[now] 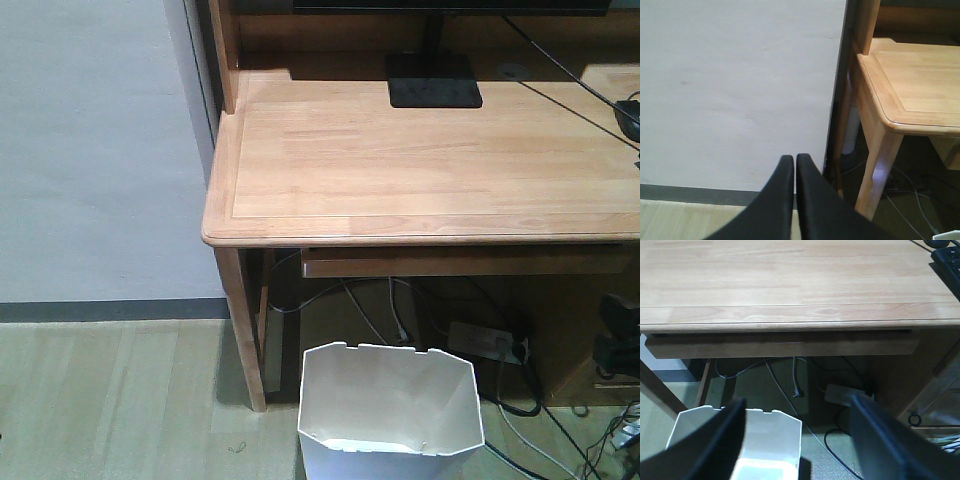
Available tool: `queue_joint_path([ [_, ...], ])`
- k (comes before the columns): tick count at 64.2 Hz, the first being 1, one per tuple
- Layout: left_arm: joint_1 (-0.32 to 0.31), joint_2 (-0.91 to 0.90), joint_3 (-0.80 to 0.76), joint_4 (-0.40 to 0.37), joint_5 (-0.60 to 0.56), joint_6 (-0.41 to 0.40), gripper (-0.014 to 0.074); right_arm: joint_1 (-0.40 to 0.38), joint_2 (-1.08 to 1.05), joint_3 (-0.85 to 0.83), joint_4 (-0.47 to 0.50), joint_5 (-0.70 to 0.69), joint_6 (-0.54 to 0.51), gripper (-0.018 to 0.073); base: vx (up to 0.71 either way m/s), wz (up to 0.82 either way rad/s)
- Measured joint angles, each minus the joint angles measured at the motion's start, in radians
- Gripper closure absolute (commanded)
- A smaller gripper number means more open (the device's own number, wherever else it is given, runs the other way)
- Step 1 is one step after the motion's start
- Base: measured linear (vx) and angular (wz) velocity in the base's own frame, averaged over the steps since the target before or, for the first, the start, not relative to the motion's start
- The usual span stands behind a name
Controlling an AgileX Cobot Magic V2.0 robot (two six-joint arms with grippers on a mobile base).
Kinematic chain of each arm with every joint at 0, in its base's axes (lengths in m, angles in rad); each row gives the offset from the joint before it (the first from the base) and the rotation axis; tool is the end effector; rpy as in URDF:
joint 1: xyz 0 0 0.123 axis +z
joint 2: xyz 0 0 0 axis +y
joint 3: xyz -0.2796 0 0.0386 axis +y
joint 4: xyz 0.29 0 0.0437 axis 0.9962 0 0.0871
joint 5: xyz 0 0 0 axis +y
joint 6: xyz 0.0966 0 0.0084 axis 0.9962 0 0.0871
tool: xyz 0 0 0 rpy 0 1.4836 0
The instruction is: Move trash bin to bedside with robot
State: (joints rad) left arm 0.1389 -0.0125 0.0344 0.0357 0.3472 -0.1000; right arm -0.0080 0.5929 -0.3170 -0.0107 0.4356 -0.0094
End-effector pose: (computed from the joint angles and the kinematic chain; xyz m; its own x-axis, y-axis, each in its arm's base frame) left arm 0.1028 0.0156 0.1684 -0.2647 -0.1040 -0.9587 -0.1679 0.9839 -0.0604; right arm 0.1593 -0.0017 0.2176 -0.5846 -0.0144 -0.8112 0.0005 0.9998 -0.0181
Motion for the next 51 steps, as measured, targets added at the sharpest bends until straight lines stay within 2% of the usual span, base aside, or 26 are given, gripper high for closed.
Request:
queue_joint_path([
  [6,0.0,0.0,0.0,0.0,0.0,0.0,0.0603,0.0,0.0,0.0,0.0,0.001,0.0,-0.0036,0.0,0.0],
  [29,0.0,0.0,0.0,0.0,0.0,0.0,0.0603,0.0,0.024,-0.008,0.03,-0.003,0.018,-0.0018,0.0,0.0],
  [51,0.0,0.0,0.0,0.0,0.0,0.0,0.0603,0.0,0.348,-0.184,0.077,0.073,-0.011,-0.0018,0.0,0.0],
])
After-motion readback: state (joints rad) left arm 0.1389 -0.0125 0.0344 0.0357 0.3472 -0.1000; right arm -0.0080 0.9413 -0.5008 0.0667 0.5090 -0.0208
